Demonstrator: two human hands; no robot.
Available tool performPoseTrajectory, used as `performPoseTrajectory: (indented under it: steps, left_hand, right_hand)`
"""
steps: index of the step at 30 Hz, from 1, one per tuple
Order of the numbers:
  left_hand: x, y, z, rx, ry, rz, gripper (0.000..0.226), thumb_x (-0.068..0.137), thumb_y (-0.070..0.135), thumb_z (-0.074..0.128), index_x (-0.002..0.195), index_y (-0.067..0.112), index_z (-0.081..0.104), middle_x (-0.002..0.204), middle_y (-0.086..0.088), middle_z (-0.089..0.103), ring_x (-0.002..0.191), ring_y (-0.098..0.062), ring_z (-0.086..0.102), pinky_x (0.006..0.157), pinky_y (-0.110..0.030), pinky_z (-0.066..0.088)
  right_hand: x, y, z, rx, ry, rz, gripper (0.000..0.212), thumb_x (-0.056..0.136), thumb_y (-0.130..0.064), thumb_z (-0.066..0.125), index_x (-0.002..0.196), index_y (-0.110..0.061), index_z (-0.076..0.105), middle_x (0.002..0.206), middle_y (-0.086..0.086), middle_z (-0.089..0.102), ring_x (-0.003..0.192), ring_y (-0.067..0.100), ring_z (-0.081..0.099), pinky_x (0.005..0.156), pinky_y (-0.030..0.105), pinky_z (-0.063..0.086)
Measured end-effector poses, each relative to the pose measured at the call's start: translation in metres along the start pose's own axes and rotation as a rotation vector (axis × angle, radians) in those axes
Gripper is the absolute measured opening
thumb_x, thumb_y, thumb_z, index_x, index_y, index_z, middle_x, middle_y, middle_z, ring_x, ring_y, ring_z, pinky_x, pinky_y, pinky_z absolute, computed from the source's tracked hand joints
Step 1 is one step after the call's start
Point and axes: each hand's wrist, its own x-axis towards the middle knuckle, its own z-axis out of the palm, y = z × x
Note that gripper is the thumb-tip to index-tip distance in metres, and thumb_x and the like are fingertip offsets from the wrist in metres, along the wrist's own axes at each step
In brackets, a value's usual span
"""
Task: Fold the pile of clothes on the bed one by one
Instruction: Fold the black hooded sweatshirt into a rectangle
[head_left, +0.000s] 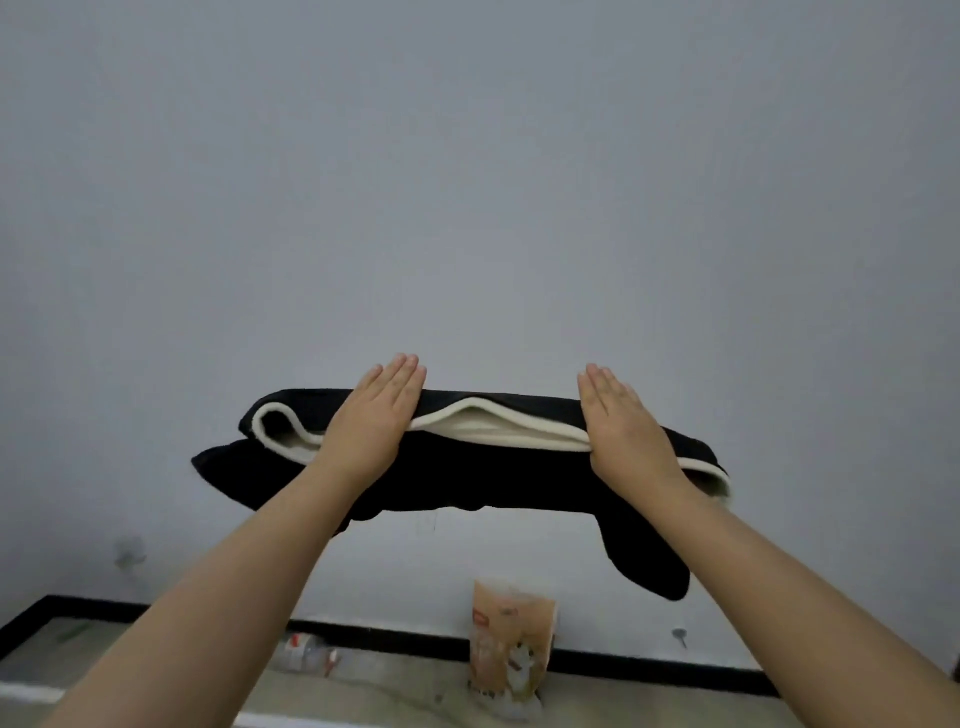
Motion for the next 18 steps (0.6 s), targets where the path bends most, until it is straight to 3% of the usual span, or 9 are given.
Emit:
performPoseTrajectory:
  steps: [4, 6, 8, 10, 12, 13, 14, 16, 18]
  left_hand:
    - [0.056, -0.022, 0.086, 0.055, -0.027, -0.050, 0.055, 0.060, -0.007, 0.024, 0.093, -0.011, 0.067, 0.098, -0.023, 0.068, 0.086, -0.033, 0.068, 0.063, -0.045, 0.054]
    - [0.075, -0.040, 0.123, 0.089, -0.085, -0.083, 0.044, 0.056, -0.017, 0.044, 0.094, -0.011, 0.067, 0.098, -0.024, 0.068, 0.086, -0.034, 0.068, 0.063, -0.047, 0.054]
    - [0.087, -0.062, 0.158, 0.123, -0.153, -0.120, 0.063, 0.032, -0.024, 0.070, 0.093, -0.013, 0.066, 0.097, -0.025, 0.068, 0.086, -0.035, 0.067, 0.064, -0.048, 0.053]
    - [0.090, -0.092, 0.193, 0.158, -0.186, -0.153, 0.075, 0.022, -0.024, 0.075, 0.095, -0.014, 0.065, 0.098, -0.026, 0.067, 0.087, -0.037, 0.067, 0.067, -0.050, 0.052]
    - [0.088, -0.123, 0.227, 0.198, -0.205, -0.207, 0.076, 0.035, -0.026, 0.072, 0.108, -0.016, 0.057, 0.111, -0.031, 0.060, 0.100, -0.042, 0.061, 0.082, -0.051, 0.048]
    - [0.084, -0.140, 0.245, 0.216, -0.235, -0.236, 0.074, 0.052, -0.025, 0.065, 0.123, -0.015, 0.045, 0.128, -0.032, 0.048, 0.117, -0.043, 0.049, 0.100, -0.046, 0.036]
    - [0.077, -0.160, 0.265, 0.228, -0.246, -0.228, 0.071, 0.071, -0.021, 0.051, 0.136, -0.010, 0.026, 0.143, -0.028, 0.028, 0.133, -0.039, 0.030, 0.112, -0.037, 0.014]
    - [0.065, -0.199, 0.296, 0.177, -0.394, -0.285, 0.065, 0.085, -0.013, 0.030, 0.142, 0.000, 0.002, 0.152, -0.017, 0.001, 0.142, -0.029, 0.003, 0.108, -0.025, -0.016]
    - [0.056, -0.236, 0.326, 0.187, -0.407, -0.345, 0.065, 0.083, -0.016, 0.033, 0.141, -0.003, 0.008, 0.151, -0.021, 0.007, 0.141, -0.033, 0.009, 0.109, -0.029, -0.011]
  right_hand:
    - [0.098, 0.034, 0.068, 0.022, 0.019, -0.066, 0.069, 0.083, 0.012, 0.028, 0.143, 0.002, -0.003, 0.153, 0.019, -0.004, 0.142, 0.030, -0.003, 0.115, 0.033, -0.004]
    - [0.148, 0.038, 0.098, 0.064, 0.039, -0.115, 0.069, 0.082, 0.014, 0.028, 0.143, 0.003, -0.001, 0.152, 0.021, -0.004, 0.142, 0.034, -0.002, 0.115, 0.036, -0.005]
    - [0.194, 0.033, 0.126, 0.109, 0.048, -0.164, 0.068, 0.080, 0.017, 0.029, 0.142, 0.005, 0.002, 0.151, 0.023, -0.002, 0.141, 0.037, 0.000, 0.115, 0.038, -0.005]
    - [0.240, 0.020, 0.156, 0.152, 0.060, -0.213, 0.068, 0.080, 0.017, 0.029, 0.142, 0.006, 0.003, 0.151, 0.024, 0.000, 0.141, 0.037, 0.002, 0.115, 0.038, -0.005]
    - [0.287, 0.001, 0.188, 0.161, 0.052, -0.274, 0.068, 0.082, 0.013, 0.028, 0.143, 0.004, -0.001, 0.152, 0.021, -0.004, 0.142, 0.032, -0.002, 0.115, 0.034, -0.005]
    - [0.309, -0.011, 0.205, 0.173, 0.040, -0.303, 0.069, 0.083, 0.011, 0.029, 0.143, 0.003, -0.003, 0.153, 0.020, -0.005, 0.142, 0.030, -0.003, 0.115, 0.033, -0.006]
    - [0.331, -0.025, 0.221, 0.192, 0.031, -0.327, 0.069, 0.083, 0.010, 0.029, 0.143, 0.002, -0.005, 0.153, 0.019, -0.006, 0.143, 0.028, -0.004, 0.115, 0.032, -0.006]
    - [0.372, -0.055, 0.253, 0.217, 0.027, -0.372, 0.069, 0.084, 0.009, 0.029, 0.143, 0.001, -0.005, 0.154, 0.017, -0.006, 0.143, 0.027, -0.005, 0.114, 0.031, -0.007]
    - [0.413, -0.086, 0.280, 0.231, 0.022, -0.424, 0.069, 0.084, 0.009, 0.028, 0.144, 0.001, -0.005, 0.154, 0.016, -0.007, 0.143, 0.026, -0.005, 0.114, 0.031, -0.009]
